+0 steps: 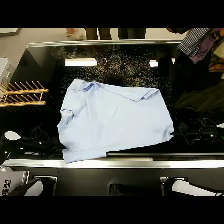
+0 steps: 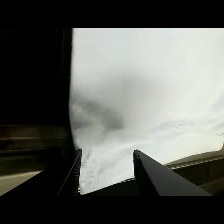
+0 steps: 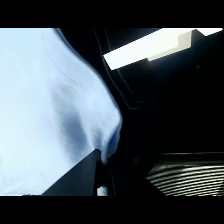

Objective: Fold the clothes and pants, and hang the long-sleeved shirts on hangers.

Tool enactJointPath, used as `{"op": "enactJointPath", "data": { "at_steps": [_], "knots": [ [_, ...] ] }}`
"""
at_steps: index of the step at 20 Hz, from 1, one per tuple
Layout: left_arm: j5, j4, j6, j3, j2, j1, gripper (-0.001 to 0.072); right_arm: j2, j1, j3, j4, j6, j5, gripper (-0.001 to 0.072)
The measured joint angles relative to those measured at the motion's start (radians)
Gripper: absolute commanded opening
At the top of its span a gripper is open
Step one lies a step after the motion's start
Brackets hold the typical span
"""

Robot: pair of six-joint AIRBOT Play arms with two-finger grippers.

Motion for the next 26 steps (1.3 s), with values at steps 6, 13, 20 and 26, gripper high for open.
{"op": "enactJointPath", "data": {
  "at_steps": [6,13,20,26],
  "knots": [
    [-0.013,0.033,-0.024,-0.001,-0.009,-0.006,0.0382,0.014,0.0,0.0,0.001,0.0,0.002,0.004],
    [-0.014,0.058,-0.061,-0.001,0.011,-0.013,0.0381,0.017,0.0,0.0,0.002,0.0,0.002,0.004],
    [0.03,0.023,-0.068,-0.001,-0.053,-0.101,0.0253,0.017,0.0,0.0,0.002,0.0,0.002,0.004],
    [0.055,-0.008,-0.067,0.006,-0.068,-0.122,0.0018,0.018,0.008,0.0,0.055,-0.046,0.022,0.0036]
  ]
}}
